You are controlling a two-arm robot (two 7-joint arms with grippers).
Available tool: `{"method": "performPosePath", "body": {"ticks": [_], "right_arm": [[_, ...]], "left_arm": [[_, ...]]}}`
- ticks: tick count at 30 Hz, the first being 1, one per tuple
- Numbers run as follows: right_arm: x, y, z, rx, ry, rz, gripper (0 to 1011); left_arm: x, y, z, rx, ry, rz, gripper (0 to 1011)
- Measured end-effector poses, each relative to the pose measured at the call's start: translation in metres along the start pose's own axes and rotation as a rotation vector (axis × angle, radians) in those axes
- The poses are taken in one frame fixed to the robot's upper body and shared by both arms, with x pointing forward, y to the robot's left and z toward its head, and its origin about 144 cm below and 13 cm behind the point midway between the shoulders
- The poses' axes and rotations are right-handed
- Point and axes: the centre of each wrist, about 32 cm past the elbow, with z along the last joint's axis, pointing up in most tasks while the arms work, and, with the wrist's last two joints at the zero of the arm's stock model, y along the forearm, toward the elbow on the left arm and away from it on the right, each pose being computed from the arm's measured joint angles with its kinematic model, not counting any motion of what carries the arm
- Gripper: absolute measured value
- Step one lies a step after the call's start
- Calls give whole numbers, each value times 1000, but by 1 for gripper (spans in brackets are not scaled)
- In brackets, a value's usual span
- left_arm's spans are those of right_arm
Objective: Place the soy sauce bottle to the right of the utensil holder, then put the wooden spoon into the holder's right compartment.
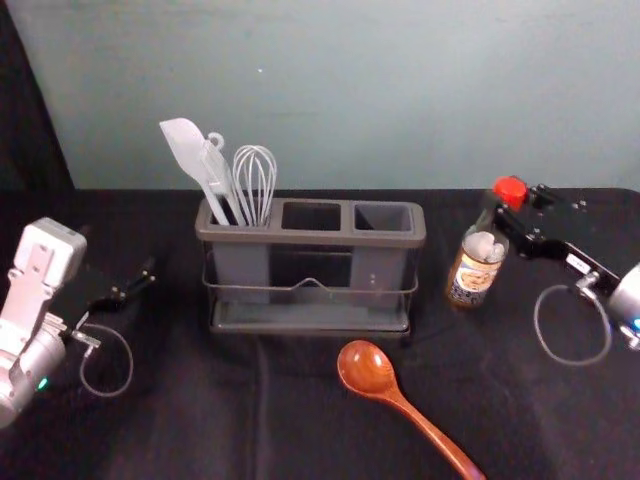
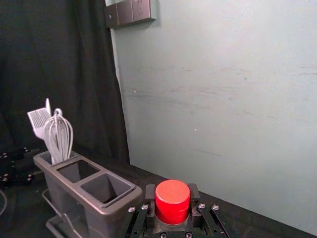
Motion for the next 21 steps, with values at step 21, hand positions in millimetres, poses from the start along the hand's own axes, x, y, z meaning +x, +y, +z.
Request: {"method": "performPosePath", "body": {"ticks": [21], "right_arm": [[8,44,-19,-31,-33,8,386]], "left_arm": [[0,0,0,0,0,0,1012]]}}
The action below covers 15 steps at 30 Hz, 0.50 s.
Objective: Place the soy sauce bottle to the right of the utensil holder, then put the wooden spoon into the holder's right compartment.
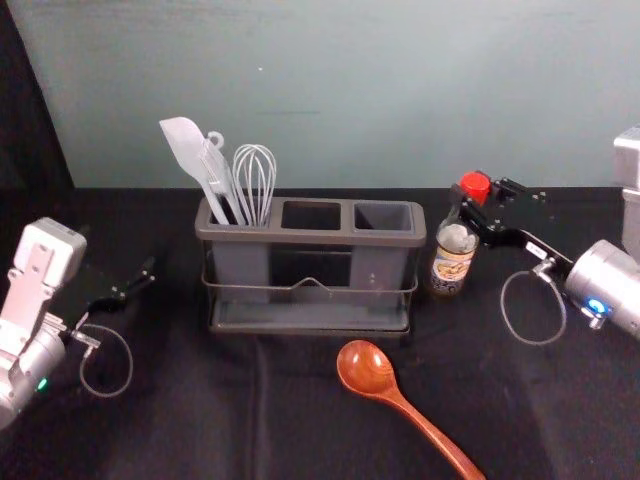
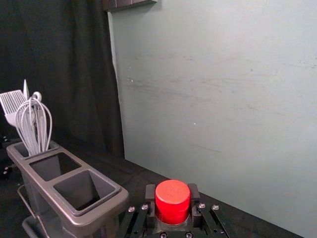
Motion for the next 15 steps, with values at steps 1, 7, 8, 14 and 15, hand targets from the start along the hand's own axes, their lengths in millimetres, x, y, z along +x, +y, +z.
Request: {"method": "performPosePath", "body": {"ticks": [1,7,8,14,15], "right_arm": [[0,1,0,0,-1,1,386],[-1,7,-1,-8,-26,15,385],[-2,10,-1,-11,-33,20,386],[-5,16,-1,-20,-52,31,385],[-6,17,-2,-21,-53,32,386]], "left_arm": [[0,0,0,0,0,0,1012],[0,0,0,0,0,0,1011],[0,0,0,0,0,0,1011],[0,0,0,0,0,0,1012],[0,0,0,0,0,0,1012]]}}
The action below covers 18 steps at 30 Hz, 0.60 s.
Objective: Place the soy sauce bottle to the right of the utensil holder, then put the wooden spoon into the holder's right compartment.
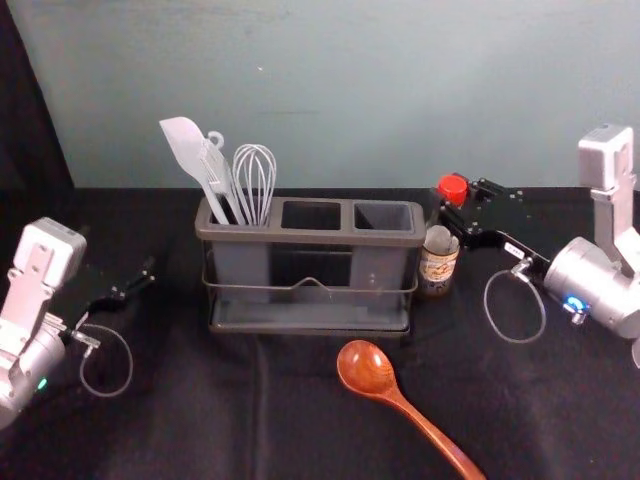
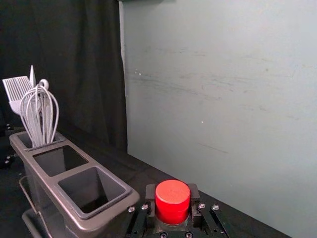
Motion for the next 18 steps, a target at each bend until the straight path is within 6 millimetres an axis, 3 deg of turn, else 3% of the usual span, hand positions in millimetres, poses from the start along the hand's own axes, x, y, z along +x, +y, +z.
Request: {"method": "performPosePath", "body": {"ticks": [18], "right_arm": [[-4,-1,-7,-11,0,-9,385]], "left_arm": [[0,0,0,0,0,0,1012]]}}
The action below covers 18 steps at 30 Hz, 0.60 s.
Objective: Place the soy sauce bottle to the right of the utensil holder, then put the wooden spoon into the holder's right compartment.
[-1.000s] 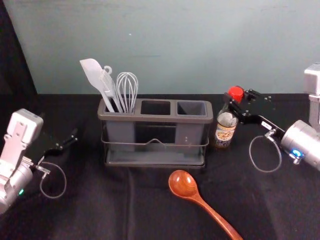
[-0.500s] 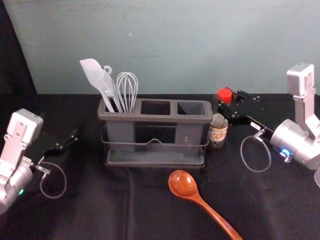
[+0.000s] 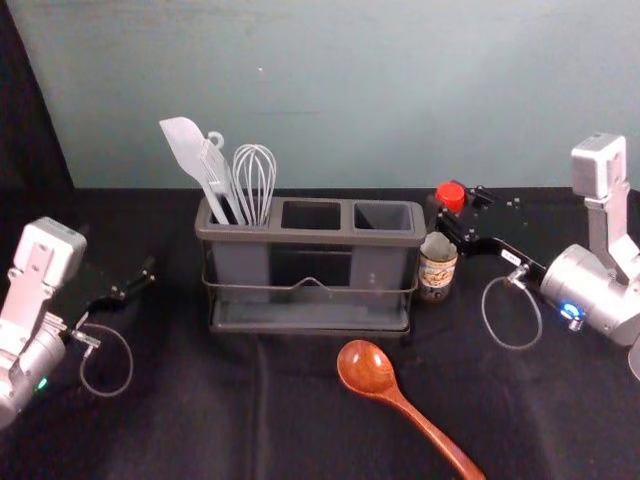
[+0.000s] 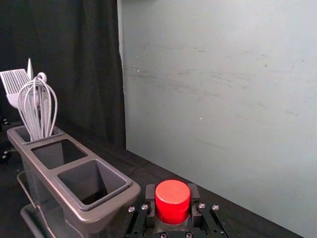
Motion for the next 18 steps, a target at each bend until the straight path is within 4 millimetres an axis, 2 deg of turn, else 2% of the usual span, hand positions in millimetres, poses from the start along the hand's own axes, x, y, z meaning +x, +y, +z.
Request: {"method": "performPosePath", "body": {"ticks": [18], "right_arm": [[-1,-7,-1,-8,-24,-9,386]], "left_arm": [[0,0,0,0,0,0,1012]]}}
